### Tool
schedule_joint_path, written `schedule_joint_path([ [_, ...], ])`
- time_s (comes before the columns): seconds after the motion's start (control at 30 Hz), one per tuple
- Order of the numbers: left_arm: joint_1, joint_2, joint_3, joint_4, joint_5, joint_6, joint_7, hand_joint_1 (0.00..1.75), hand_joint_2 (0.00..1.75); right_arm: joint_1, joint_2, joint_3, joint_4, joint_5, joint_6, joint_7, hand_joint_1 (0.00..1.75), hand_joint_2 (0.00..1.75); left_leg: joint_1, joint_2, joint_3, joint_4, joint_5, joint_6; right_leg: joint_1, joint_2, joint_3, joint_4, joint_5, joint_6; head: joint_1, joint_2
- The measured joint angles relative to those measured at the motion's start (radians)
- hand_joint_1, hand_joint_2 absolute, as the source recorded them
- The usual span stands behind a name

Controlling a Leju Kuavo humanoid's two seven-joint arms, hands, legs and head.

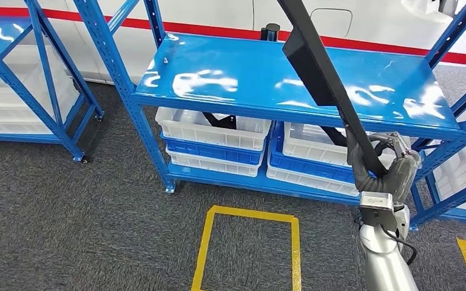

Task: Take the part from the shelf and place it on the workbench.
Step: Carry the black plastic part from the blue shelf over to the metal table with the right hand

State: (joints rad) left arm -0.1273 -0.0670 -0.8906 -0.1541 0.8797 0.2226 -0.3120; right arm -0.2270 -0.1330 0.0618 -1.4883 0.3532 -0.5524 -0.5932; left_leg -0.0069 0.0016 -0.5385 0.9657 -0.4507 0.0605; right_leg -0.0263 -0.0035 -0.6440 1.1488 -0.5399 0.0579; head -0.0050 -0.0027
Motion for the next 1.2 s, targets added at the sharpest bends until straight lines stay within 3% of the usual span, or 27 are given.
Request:
schedule_joint_path([
  [0.07, 0.0, -0.001, -0.001, 0.0, 0.0, 0.0, 0.0, 0.0, 1.75, 0.001, 0.0, 0.0, 0.001, 0.0, 0.0, 0.0, 1.75, 1.75, -0.002, 0.002, -0.019, 0.004, 0.011, 0.003, 0.001, 0.001, -0.035, 0.119, -0.047, 0.0, 0.001, 0.0],
  [0.1, 0.0, -0.001, -0.001, 0.0, 0.0, 0.0, 0.0, 0.0, 1.75, 0.002, 0.001, 0.0, 0.001, -0.001, 0.0, 0.0, 1.75, 1.75, -0.002, 0.003, -0.029, 0.008, 0.016, 0.002, 0.0, 0.001, -0.029, 0.13, -0.047, 0.007, 0.001, 0.0],
  [0.13, 0.0, -0.001, -0.001, 0.0, 0.0, 0.0, 0.0, 0.0, 1.75, 0.002, 0.001, -0.001, 0.001, -0.001, 0.0, 0.0, 1.75, 1.75, -0.001, 0.003, -0.039, 0.012, 0.02, 0.001, 0.0, 0.001, -0.004, 0.1, -0.032, 0.017, 0.001, 0.0],
  [0.17, 0.0, -0.001, -0.001, 0.0, 0.0, 0.001, 0.0, 0.0, 1.75, 0.002, 0.001, -0.001, 0.001, 0.0, 0.0, 0.0, 1.75, 1.75, 0.0, 0.003, -0.047, 0.018, 0.023, -0.002, -0.002, 0.0, 0.039, 0.037, -0.009, 0.028, 0.001, 0.0],
  [0.23, 0.0, 0.0, -0.001, 0.0, 0.002, 0.002, 0.0, 0.0, 1.75, 0.001, 0.001, -0.001, 0.001, 0.002, 0.0, 0.0, 1.75, 1.75, -0.001, 0.002, -0.064, 0.03, 0.029, -0.01, -0.001, 0.001, 0.12, -0.099, 0.018, 0.034, 0.001, 0.0],
  [0.3, 0.001, 0.0, -0.001, 0.0, 0.003, 0.005, 0.0, 0.0, 1.75, 0.001, 0.002, -0.001, 0.002, 0.005, 0.0, 0.0, 1.75, 1.75, -0.004, 0.001, -0.075, 0.039, 0.039, -0.022, 0.005, 0.003, 0.147, -0.149, 0.02, 0.025, -0.001, 0.0],
  [0.37, 0.003, 0.0, -0.001, 0.0, 0.005, 0.006, -0.001, 0.0, 1.75, 0.001, 0.004, 0.0, 0.003, 0.007, 0.0, 0.0, 1.75, 1.75, -0.004, -0.001, -0.082, 0.043, 0.046, -0.031, 0.003, 0.004, 0.139, -0.146, 0.029, 0.011, -0.001, 0.0],
  [0.4, 0.004, 0.001, -0.001, 0.0, 0.007, 0.007, -0.001, 0.0, 1.75, 0.0, 0.005, 0.0, 0.003, 0.007, 0.0, 0.0, 1.75, 1.75, -0.003, -0.002, -0.089, 0.053, 0.034, -0.036, 0.0, 0.003, 0.133, -0.145, 0.035, 0.001, -0.002, 0.0],
  [0.43, 0.005, 0.001, -0.001, 0.0, 0.009, 0.008, -0.002, 0.0, 1.75, -0.002, 0.006, 0.0, 0.004, 0.007, 0.0, 0.0, 1.75, 1.75, -0.001, -0.003, -0.1, 0.076, 0.01, -0.041, -0.004, 0.002, 0.126, -0.146, 0.043, -0.011, -0.004, 0.0],
  [0.5, 0.005, 0.001, -0.001, 0.0, 0.011, 0.009, -0.004, 0.0, 1.75, -0.007, 0.008, 0.0, 0.004, 0.008, 0.002, 0.0, 1.75, 1.75, 0.004, -0.004, -0.14, 0.186, -0.076, -0.052, -0.002, 0.0, 0.106, -0.146, 0.059, -0.032, -0.007, 0.0],
  [0.57, 0.006, 0.001, -0.001, 0.0, 0.012, 0.012, -0.006, 0.0, 1.75, -0.011, 0.009, 0.0, 0.007, 0.008, 0.004, 0.0, 1.75, 1.75, 0.009, -0.004, -0.175, 0.311, -0.137, -0.058, 0.003, -0.001, 0.086, -0.144, 0.074, -0.04, -0.008, 0.0],
  [0.6, 0.006, 0.001, -0.001, 0.0, 0.012, 0.014, -0.007, 0.0, 1.75, -0.013, 0.009, 0.0, 0.009, 0.008, 0.005, 0.0, 1.75, 1.75, 0.011, -0.004, -0.175, 0.338, -0.141, -0.059, 0.006, -0.002, 0.076, -0.143, 0.081, -0.04, -0.008, 0.0],
  [0.63, 0.006, 0.001, -0.001, 0.0, 0.013, 0.015, -0.008, 0.0, 1.75, -0.016, 0.01, 0.0, 0.011, 0.008, 0.005, 0.0, 1.75, 1.75, 0.011, -0.004, -0.154, 0.324, -0.124, -0.057, 0.007, -0.001, 0.067, -0.143, 0.089, -0.039, -0.008, 0.0],
  [0.7, 0.005, 0.001, -0.001, 0.0, 0.014, 0.017, -0.01, 0.0, 1.75, -0.023, 0.01, 0.0, 0.014, 0.008, 0.005, 0.0, 1.75, 1.75, 0.011, -0.005, -0.063, 0.198, -0.076, -0.047, 0.009, 0.0, 0.052, -0.142, 0.103, -0.035, -0.008, 0.0],
  [0.77, 0.003, 0.001, -0.001, 0.0, 0.018, 0.018, -0.012, 0.0, 1.75, -0.034, 0.011, 0.0, 0.015, 0.007, 0.005, 0.0, 1.75, 1.75, 0.006, -0.007, 0.022, 0.067, -0.06, -0.035, 0.012, 0.0, 0.043, -0.143, 0.116, -0.025, -0.006, 0.0],
  [0.8, 0.002, 0.001, -0.001, 0.0, 0.019, 0.019, -0.012, 0.0, 1.75, -0.04, 0.011, 0.001, 0.016, 0.007, 0.006, 0.0, 1.75, 1.75, 0.003, -0.007, 0.038, 0.036, -0.063, -0.03, 0.012, 0.0, 0.04, -0.143, 0.121, -0.018, -0.006, 0.0],
  [0.93, 0.004, 0.001, -0.001, 0.0, 0.022, 0.023, -0.015, 0.0, 1.75, -0.051, 0.012, 0.003, 0.023, 0.006, 0.006, 0.0, 1.75, 1.75, -0.005, -0.005, 0.031, 0.017, -0.041, -0.013, 0.008, -0.001, 0.03, -0.143, 0.132, 0.002, -0.008, 0.0],
  [1.0, 0.004, 0.001, -0.001, 0.0, 0.024, 0.025, -0.016, 0.0, 1.75, -0.054, 0.013, 0.005, 0.028, 0.005, 0.006, 0.001, 1.75, 1.75, -0.002, -0.002, 0.014, 0.005, -0.014, 0.001, 0.009, -0.001, 0.004, -0.094, 0.084, -0.001, -0.005, 0.0],
  [1.07, 0.005, 0.0, 0.0, 0.0, 0.025, 0.027, -0.017, 0.0, 1.75, -0.057, 0.013, 0.007, 0.034, 0.005, 0.006, 0.001, 1.75, 1.75, -0.003, 0.0, -0.013, 0.004, 0.009, 0.008, 0.008, 0.0, -0.036, 0.028, 0.002, -0.01, -0.002, 0.0],
  [1.1, 0.005, -0.001, 0.0, 0.0, 0.025, 0.028, -0.018, 0.0, 1.75, -0.057, 0.013, 0.008, 0.037, 0.004, 0.006, 0.002, 1.75, 1.75, -0.003, 0.0, -0.027, 0.005, 0.019, 0.008, 0.008, 0.0, -0.049, 0.091, -0.026, -0.008, -0.001, 0.0],
  [1.13, 0.006, -0.001, 0.0, 0.0, 0.025, 0.028, -0.018, 0.0, 1.75, -0.057, 0.013, 0.009, 0.039, 0.004, 0.006, 0.002, 1.75, 1.75, -0.003, 0.001, -0.042, 0.007, 0.03, 0.007, 0.007, 0.0, -0.051, 0.131, -0.035, 0.0, -0.001, 0.0],
  [1.17, 0.007, -0.001, 0.0, 0.0, 0.026, 0.029, -0.019, 0.0, 1.75, -0.057, 0.013, 0.01, 0.042, 0.004, 0.006, 0.003, 1.75, 1.75, -0.001, 0.001, -0.057, 0.009, 0.039, 0.005, 0.005, 0.0, -0.037, 0.137, -0.026, 0.012, -0.001, 0.0],
  [1.2, 0.007, -0.001, 0.0, 0.0, 0.027, 0.03, -0.02, 0.0, 1.75, -0.058, 0.013, 0.01, 0.044, 0.004, 0.006, 0.004, 1.75, 1.75, 0.001, 0.001, -0.072, 0.013, 0.048, 0.001, 0.002, 0.0, -0.001, 0.1, -0.005, 0.026, -0.001, 0.0],
])
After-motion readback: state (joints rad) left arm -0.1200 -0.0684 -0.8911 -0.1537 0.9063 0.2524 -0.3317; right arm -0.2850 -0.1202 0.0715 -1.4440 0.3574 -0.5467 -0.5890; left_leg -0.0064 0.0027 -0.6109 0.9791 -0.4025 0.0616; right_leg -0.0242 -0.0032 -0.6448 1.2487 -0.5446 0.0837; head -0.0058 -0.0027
